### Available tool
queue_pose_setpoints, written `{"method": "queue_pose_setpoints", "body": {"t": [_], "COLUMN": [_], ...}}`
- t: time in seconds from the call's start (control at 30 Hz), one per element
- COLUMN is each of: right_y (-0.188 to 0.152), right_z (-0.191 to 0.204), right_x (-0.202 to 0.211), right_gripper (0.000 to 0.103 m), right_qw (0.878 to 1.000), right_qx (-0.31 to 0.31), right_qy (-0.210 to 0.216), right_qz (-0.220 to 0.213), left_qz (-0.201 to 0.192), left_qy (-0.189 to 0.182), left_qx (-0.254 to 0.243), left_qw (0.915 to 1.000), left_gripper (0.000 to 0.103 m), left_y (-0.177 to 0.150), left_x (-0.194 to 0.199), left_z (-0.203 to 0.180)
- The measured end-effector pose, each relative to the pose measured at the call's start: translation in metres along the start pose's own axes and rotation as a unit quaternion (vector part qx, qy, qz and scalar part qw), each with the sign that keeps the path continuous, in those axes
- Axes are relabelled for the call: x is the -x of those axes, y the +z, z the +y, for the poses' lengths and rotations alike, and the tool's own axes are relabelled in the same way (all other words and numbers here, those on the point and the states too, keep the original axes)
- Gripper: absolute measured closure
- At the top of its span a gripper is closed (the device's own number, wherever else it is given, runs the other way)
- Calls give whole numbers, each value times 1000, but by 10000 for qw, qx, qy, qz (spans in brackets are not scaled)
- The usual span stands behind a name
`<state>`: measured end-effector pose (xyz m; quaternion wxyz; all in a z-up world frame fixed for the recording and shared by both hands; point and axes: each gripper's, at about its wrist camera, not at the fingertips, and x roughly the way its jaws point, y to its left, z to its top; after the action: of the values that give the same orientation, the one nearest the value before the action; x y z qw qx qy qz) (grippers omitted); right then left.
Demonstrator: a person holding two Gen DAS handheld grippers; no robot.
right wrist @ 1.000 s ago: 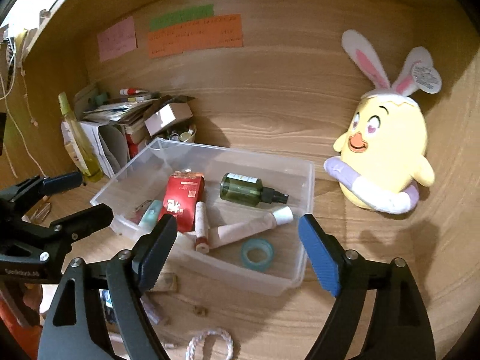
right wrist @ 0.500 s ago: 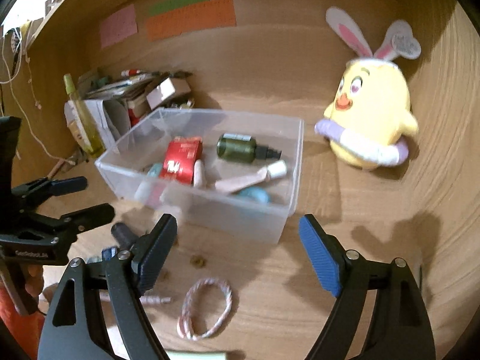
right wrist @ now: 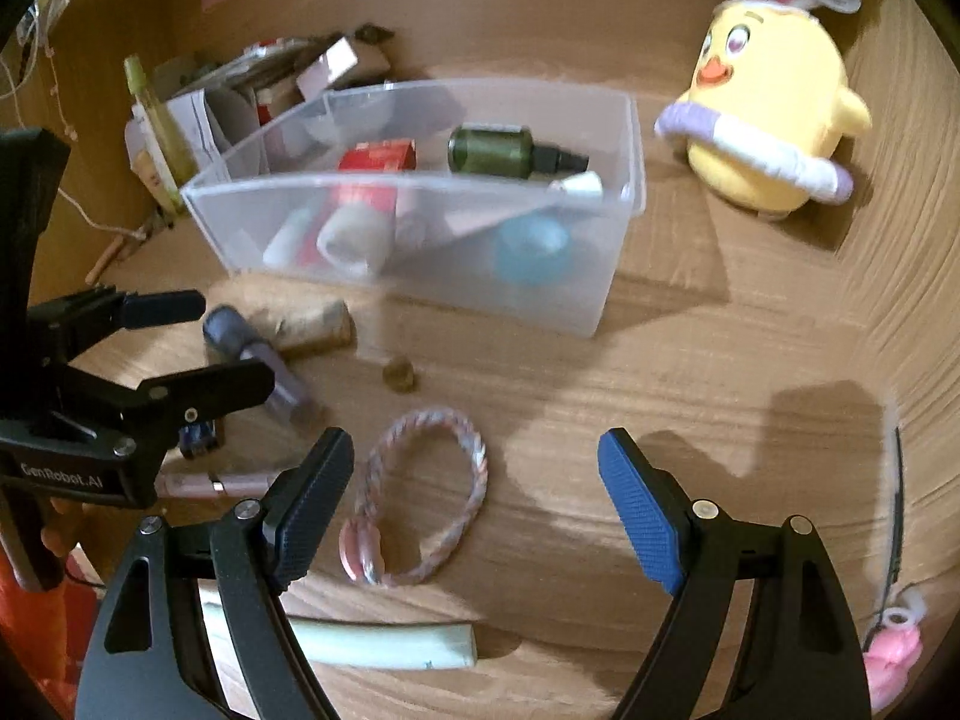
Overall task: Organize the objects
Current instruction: 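Grasp the dark purple-capped bottle with left gripper while right grasps the rope bracelet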
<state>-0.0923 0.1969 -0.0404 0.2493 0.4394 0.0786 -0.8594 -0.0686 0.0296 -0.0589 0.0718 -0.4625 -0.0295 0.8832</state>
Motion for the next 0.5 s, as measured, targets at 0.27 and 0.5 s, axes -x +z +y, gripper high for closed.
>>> {"method": "queue_pose_setpoints", "body": {"t": [0.27,0.5], "right_y": [-6,-7], "right_z": [0,7], "right_x": [-4,-3], "right_gripper": [22,40], "right_qw": [9999,9987], "right_qx": [104,433], "right_qy": [-41,-274], "right_qz": [62,-35], "left_qz": [201,291], "left_qy": [48,129], "left_qx": [-198,-265], "left_qw": [9996,9991], "left_gripper": [7,6], "left_y": [-1,-2], "left_x": [-10,-19], "left_z": [-8,-11]}}
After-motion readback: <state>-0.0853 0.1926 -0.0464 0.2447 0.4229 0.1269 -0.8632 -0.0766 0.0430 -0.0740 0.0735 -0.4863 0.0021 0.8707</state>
